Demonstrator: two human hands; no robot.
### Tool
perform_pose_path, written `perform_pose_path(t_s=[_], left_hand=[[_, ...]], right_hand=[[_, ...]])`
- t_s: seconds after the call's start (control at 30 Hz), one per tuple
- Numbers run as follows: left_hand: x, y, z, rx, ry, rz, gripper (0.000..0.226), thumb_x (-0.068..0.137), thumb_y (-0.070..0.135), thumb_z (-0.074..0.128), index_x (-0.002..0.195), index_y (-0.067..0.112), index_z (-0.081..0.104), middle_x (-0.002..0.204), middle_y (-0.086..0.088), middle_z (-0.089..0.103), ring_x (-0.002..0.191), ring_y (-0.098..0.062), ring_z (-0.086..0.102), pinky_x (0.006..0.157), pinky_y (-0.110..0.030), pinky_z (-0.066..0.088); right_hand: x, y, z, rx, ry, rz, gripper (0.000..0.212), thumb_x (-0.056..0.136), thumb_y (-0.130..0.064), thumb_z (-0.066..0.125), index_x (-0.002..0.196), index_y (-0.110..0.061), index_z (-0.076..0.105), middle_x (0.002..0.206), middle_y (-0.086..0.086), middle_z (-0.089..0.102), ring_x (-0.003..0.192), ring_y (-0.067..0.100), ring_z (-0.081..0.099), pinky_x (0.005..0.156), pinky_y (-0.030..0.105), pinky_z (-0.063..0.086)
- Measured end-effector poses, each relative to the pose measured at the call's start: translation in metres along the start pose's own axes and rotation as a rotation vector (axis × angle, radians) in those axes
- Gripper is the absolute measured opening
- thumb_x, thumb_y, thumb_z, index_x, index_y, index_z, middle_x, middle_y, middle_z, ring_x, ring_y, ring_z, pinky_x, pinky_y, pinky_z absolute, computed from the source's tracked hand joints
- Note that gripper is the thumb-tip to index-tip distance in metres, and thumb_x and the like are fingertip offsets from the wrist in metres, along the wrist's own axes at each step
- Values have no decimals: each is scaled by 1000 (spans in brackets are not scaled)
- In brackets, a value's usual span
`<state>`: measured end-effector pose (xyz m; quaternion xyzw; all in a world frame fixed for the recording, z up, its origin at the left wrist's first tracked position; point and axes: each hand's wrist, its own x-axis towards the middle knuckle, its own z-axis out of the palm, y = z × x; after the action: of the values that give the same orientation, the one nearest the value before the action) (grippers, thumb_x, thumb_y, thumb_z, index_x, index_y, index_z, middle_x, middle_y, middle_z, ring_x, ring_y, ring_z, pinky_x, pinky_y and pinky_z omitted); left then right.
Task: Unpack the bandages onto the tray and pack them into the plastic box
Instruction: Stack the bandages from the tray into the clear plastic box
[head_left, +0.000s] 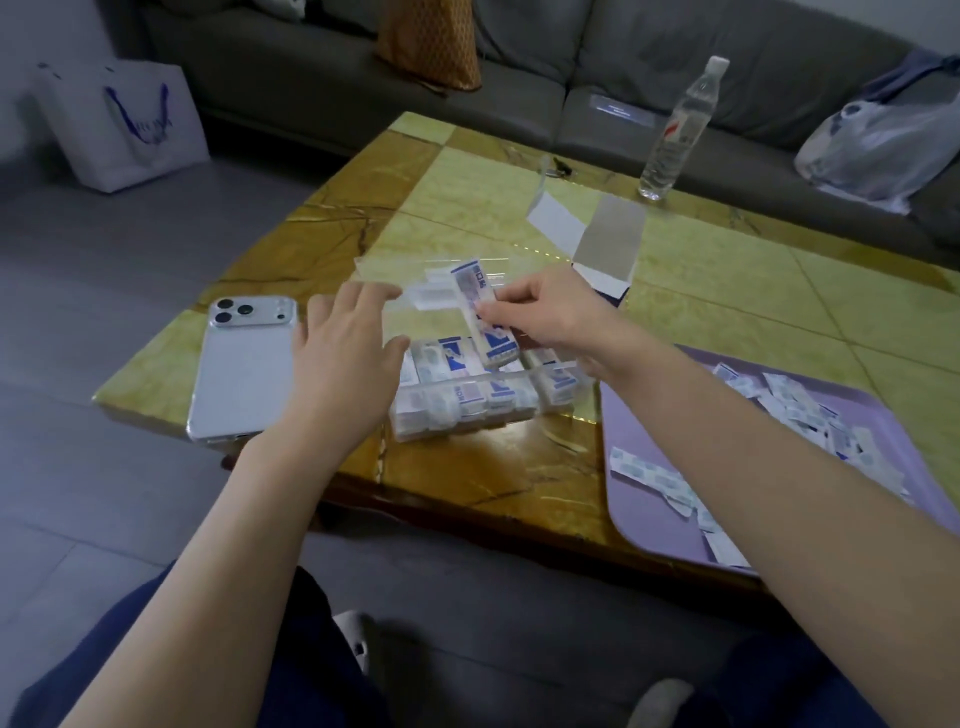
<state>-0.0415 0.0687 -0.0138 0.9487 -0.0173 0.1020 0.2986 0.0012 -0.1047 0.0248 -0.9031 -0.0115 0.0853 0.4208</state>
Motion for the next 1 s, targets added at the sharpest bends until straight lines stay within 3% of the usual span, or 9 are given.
perform_pose_path(t_s=[0.17,0.3,0.4,0.47,0.6,0.67,0.8,0.93,1.0], left_hand=[[-4,-9,3,5,-76,-68,43,98,34,40,139,19,36,144,0,34,131,-26,25,104,-39,19],[-4,-10,5,4,-77,-60,44,99,34,39,139,18,35,144,0,34,131,-25,25,104,-38,21],[-3,-10,6,0,-78,-57,43,99,33,39,139,18,35,144,0,34,131,-25,25,104,-39,22],[-2,-9,6,3,-80,-56,43,99,33,39,139,18,34,144,-1,34,131,-26,25,104,-39,22],[-2,-8,5,4,-93,-58,44,99,32,38,140,18,31,146,-1,31,132,-25,24,105,-39,22],[-3,-8,5,3,-101,-62,45,99,33,37,141,18,30,146,-2,30,133,-25,23,105,-39,22],[-3,-7,5,-1,-115,-73,46,100,33,36,143,19,27,148,-3,29,134,-26,21,106,-40,22],[-4,-7,5,-8,-123,-73,46,100,32,35,143,18,27,148,-4,28,134,-26,20,106,-40,22],[-4,-7,5,-11,-127,-74,46,100,32,34,143,17,27,148,-5,29,134,-26,20,106,-40,22]], right_hand=[[24,3,23,-5,-149,244,29,82,-19,70,102,2,69,79,8,67,55,9,57,51,13,50],[38,4,39,-219,-152,250,46,75,-30,77,107,1,67,101,17,70,83,25,67,82,34,54],[42,0,49,-288,-145,261,46,73,-30,78,104,1,65,100,15,70,87,27,67,88,40,54],[42,-3,51,-362,-154,244,40,75,-30,76,94,3,62,89,12,67,78,26,64,77,33,54],[36,-11,57,-590,-154,200,43,84,-35,66,61,-9,42,55,3,42,48,15,38,45,25,29],[36,-12,60,-674,-140,158,48,89,-39,60,56,-11,37,55,3,43,49,16,41,46,25,33],[35,-19,60,-612,-171,148,37,95,-25,52,63,-6,48,68,11,61,58,22,60,70,32,54],[37,-17,62,-622,-173,172,33,95,-10,47,63,-6,54,49,7,60,39,12,57,42,15,46],[37,-16,63,-642,-162,137,29,93,-8,48,64,-7,55,56,9,60,45,15,57,43,16,43]])
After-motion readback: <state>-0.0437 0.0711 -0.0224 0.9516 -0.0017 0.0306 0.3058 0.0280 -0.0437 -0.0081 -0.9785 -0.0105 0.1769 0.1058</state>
